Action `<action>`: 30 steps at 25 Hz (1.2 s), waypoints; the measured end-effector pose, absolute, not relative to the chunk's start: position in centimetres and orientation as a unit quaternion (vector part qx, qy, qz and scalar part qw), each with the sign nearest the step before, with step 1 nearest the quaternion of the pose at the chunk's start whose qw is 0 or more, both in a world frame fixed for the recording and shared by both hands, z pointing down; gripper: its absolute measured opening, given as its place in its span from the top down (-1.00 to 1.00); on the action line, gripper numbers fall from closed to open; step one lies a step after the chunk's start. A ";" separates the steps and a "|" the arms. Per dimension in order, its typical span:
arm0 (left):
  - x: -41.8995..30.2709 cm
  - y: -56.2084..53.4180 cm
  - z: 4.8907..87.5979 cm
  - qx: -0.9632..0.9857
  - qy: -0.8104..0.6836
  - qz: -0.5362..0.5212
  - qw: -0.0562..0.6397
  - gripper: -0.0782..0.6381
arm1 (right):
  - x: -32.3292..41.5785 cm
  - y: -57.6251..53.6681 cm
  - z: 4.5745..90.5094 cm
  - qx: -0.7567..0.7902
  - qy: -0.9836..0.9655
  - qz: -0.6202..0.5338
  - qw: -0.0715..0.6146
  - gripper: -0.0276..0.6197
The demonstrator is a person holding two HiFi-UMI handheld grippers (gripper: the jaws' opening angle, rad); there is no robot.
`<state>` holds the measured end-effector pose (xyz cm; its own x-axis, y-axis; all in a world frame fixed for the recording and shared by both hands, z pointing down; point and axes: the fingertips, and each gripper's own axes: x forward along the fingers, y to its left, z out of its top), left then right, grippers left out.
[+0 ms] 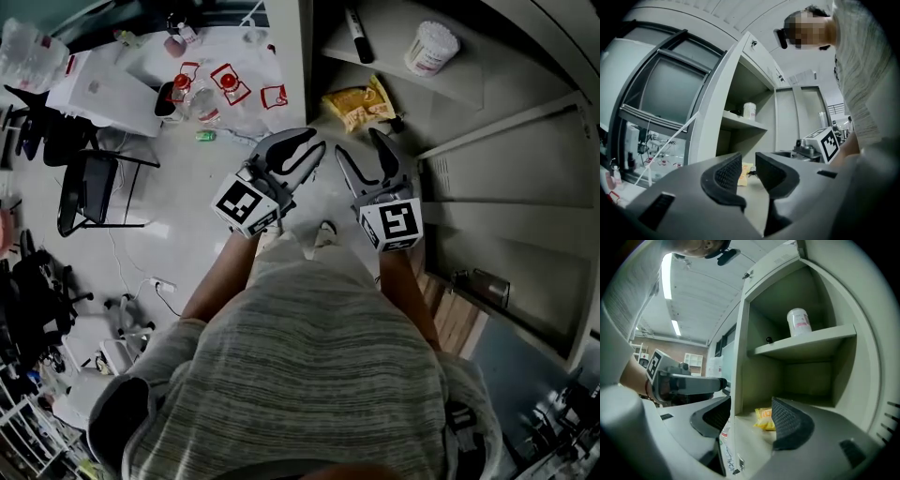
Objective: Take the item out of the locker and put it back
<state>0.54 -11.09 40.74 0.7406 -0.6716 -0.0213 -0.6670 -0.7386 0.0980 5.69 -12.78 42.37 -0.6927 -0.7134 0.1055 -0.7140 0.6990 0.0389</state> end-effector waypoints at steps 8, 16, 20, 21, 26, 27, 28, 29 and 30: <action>0.3 -12.0 41.7 0.946 -0.316 -0.023 0.062 0.55 | 5.7 -17.2 44.7 0.454 -0.884 0.011 0.110 0.09; 0.2 -12.4 42.2 0.953 -0.294 -0.021 0.068 0.55 | 5.6 -18.9 47.1 0.475 -0.862 0.007 0.176 0.09; 0.1 -12.7 42.3 0.955 -0.289 -0.022 0.070 0.55 | 5.2 -19.3 47.7 0.478 -0.854 0.007 0.206 0.09; 0.1 -12.8 42.3 0.955 -0.287 -0.022 0.071 0.55 | 5.2 -19.4 47.9 0.480 -0.850 0.009 0.214 0.09; 0.3 -12.7 42.6 0.956 -0.283 -0.019 0.072 0.55 | 5.5 -19.9 49.0 0.494 -0.825 -0.001 0.275 0.23; 0.3 -12.7 42.6 0.956 -0.283 -0.020 0.072 0.55 | 5.5 -19.9 49.2 0.494 -0.821 -0.002 0.286 0.28; 0.3 -12.7 42.6 0.956 -0.283 -0.020 0.073 0.55 | 5.6 -19.9 49.3 0.494 -0.818 0.001 0.295 0.32; 0.3 -12.6 42.6 0.956 -0.283 -0.020 0.074 0.55 | 5.6 -19.9 49.5 0.495 -0.815 0.005 0.301 0.37; 0.3 -12.6 42.6 0.956 -0.282 -0.020 0.074 0.55 | 5.7 -19.9 49.6 0.497 -0.813 0.009 0.303 0.41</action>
<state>0.28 -12.59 42.64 0.8401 -0.5425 0.0041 -0.5366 -0.8298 0.1532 5.69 -19.90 49.61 -0.3214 -0.8028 0.5022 -0.8138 0.5053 0.2870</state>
